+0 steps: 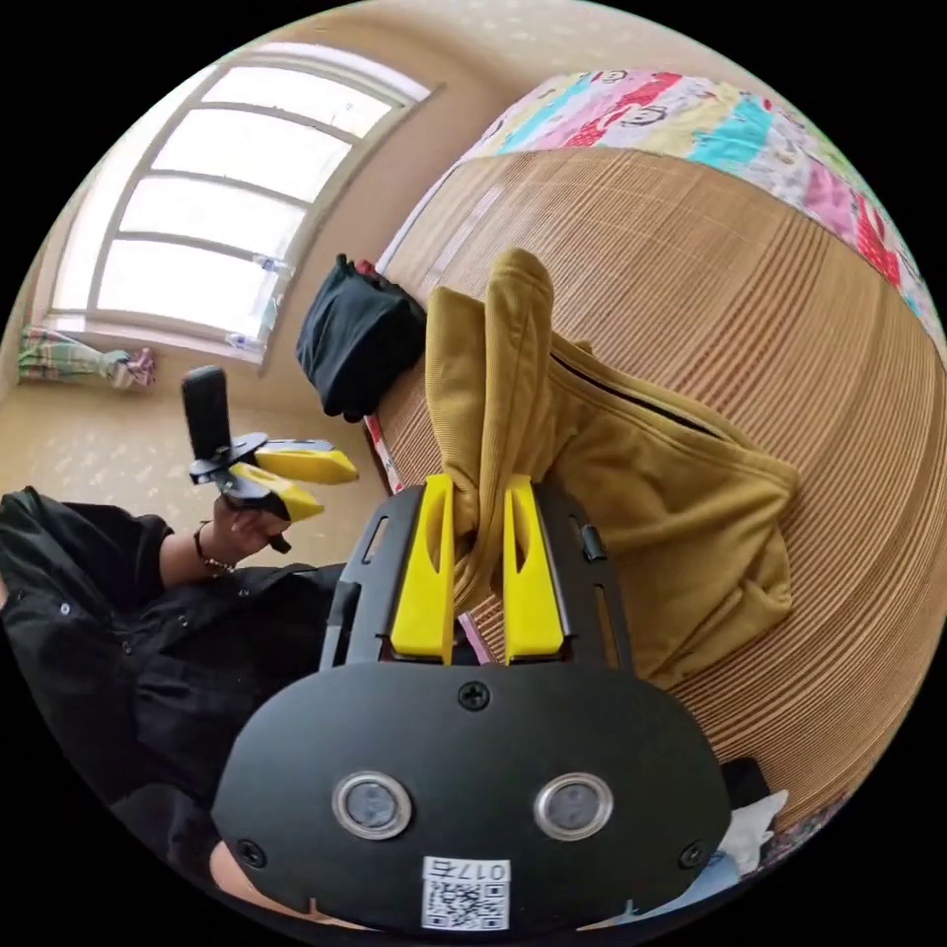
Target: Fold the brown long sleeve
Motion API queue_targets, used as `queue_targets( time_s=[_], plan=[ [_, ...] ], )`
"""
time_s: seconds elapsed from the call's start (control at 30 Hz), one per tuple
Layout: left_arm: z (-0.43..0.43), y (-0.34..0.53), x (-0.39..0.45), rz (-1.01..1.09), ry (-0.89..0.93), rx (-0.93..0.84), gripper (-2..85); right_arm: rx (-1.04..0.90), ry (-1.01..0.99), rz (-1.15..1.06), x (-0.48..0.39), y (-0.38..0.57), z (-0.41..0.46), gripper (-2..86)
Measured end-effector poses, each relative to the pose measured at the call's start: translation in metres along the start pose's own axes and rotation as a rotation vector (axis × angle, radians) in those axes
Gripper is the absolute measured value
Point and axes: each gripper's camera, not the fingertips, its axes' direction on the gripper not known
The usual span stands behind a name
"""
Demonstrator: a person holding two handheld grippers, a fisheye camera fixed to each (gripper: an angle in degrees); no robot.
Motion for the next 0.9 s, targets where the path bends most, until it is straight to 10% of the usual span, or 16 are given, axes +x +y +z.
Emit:
queue_targets(
  time_s=[0.3, 0.53, 0.9],
  plan=[
    [0.165, -0.023, -0.088, -0.161, 0.027, -0.335, 15.9, 0.188, -0.028, 0.721, 0.148, 0.233, -0.053, 10.6],
    [0.22, -0.024, -0.117, -0.285, -0.08, -0.456, 13.3, 0.28, -0.511, 0.765, 0.118, 0.307, -0.006, 18.4],
    [0.207, -0.019, 0.053, -0.152, 0.288, -0.47, 6.4, 0.64, -0.944, 0.808, 0.149, 0.295, 0.016, 26.1]
  ],
)
